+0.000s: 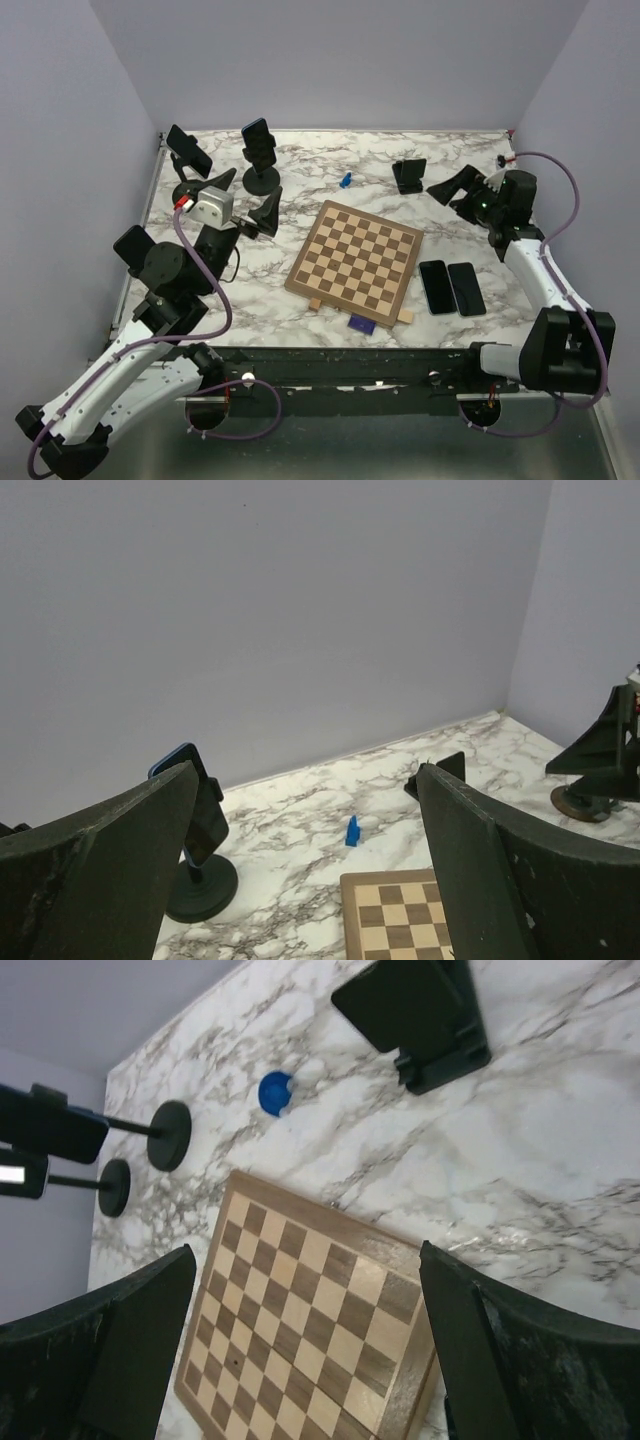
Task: Remove the phone from the phone stand
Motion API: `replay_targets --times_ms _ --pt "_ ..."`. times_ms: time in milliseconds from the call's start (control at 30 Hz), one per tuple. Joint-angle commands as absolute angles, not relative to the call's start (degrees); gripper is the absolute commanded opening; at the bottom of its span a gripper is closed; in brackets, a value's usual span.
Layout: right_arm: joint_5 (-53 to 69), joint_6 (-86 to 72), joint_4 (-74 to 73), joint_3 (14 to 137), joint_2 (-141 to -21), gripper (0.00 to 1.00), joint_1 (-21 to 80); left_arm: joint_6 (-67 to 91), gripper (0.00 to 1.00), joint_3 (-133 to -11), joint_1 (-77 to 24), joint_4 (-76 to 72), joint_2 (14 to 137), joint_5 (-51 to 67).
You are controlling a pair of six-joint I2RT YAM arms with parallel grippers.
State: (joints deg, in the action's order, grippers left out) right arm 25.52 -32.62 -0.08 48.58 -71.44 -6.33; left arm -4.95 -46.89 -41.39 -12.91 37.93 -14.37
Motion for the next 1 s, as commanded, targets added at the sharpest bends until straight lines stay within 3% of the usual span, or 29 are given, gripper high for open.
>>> replay_targets --times_ms 0,100,267,500,967 --pt "23.93 -30.48 4.98 49.07 -74.38 1.0 2.36 -5.28 0.99 -46.75 -41.57 -13.49 39.54 -16.17" --pt "13.94 -25.29 0.41 55.38 -78.21 1.0 12.16 -5.01 0.98 -47.17 -41.59 -12.84 40.95 -16.99" --pt "15.12 -29.48 7.15 60.11 -86.72 1.0 18.35 -5.12 0.99 -47.7 -41.58 -12.28 41.3 -22.14" --pt "10.03 -25.02 12.53 75.1 -102.2 1.0 30.91 -9.98 0.99 -43.39 -41.5 -21.51 36.72 -39.11" --pt "12.53 -18.92 13.05 117.63 -133.49 1.0 36.11 -13.4 0.98 -40.49 -41.29 -28.25 35.24 -43.51"
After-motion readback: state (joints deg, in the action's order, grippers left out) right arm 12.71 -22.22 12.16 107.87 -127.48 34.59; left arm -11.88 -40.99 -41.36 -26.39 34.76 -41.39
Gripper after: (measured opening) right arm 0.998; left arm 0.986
